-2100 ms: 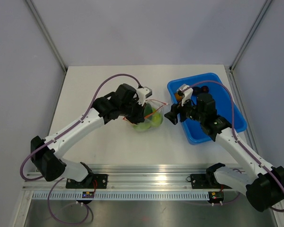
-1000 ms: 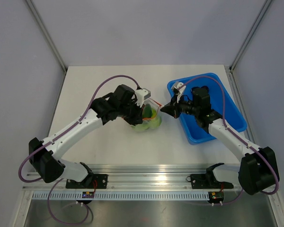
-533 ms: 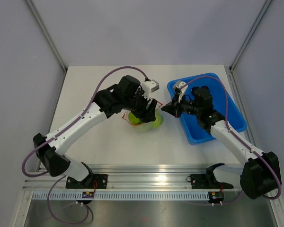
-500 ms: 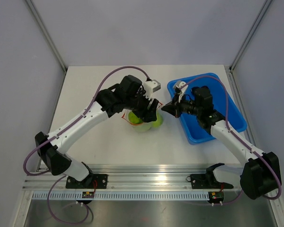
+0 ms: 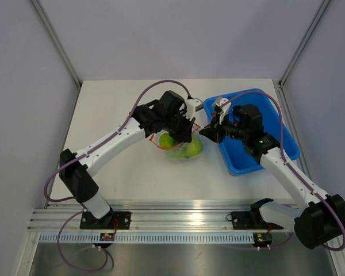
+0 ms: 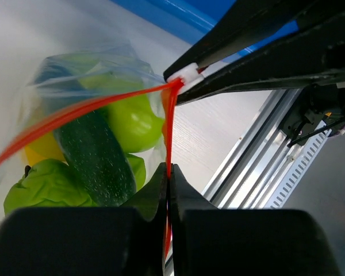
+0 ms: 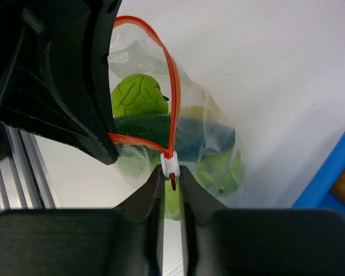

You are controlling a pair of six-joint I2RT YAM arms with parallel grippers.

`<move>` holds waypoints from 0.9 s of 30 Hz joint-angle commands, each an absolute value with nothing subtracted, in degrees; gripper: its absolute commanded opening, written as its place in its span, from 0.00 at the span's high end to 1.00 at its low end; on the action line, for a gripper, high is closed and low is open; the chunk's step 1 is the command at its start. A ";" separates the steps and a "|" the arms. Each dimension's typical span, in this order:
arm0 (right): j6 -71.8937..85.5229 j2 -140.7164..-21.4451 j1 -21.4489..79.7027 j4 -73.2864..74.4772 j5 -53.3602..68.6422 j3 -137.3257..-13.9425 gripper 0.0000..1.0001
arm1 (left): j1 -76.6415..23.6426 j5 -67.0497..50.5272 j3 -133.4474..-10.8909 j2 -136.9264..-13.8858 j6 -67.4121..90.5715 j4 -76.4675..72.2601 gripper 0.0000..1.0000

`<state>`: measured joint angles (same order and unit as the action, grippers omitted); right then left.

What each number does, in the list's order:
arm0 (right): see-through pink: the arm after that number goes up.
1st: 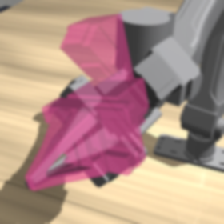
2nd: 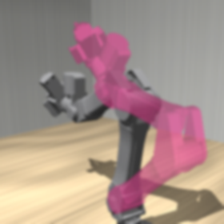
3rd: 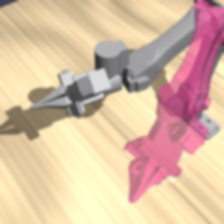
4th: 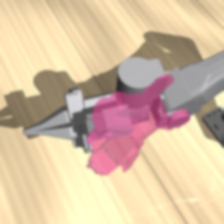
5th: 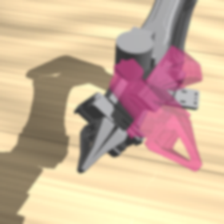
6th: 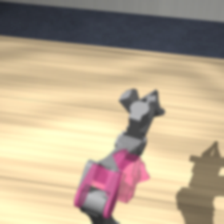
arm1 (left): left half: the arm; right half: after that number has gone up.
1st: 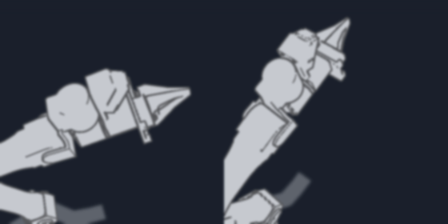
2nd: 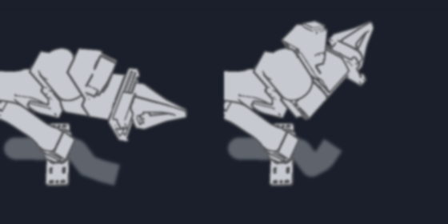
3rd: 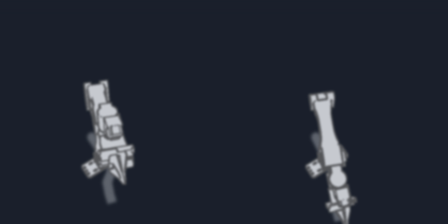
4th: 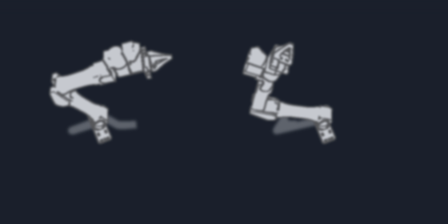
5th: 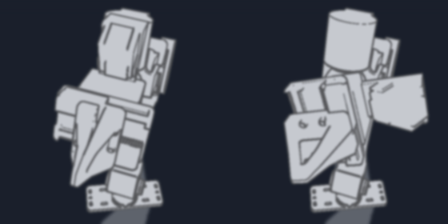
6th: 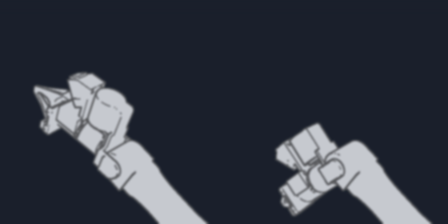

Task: Place the food in the zip-top bag and seal the zipper
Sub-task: Adjust the zipper food storage bag at the center of the board.

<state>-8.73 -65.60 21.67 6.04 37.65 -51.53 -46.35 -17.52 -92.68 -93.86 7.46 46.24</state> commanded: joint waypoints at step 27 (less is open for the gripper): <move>-16.16 -63.97 21.27 -2.46 38.23 -47.99 0.46 | -41.31 -35.16 -83.67 -87.80 13.27 28.74 1.00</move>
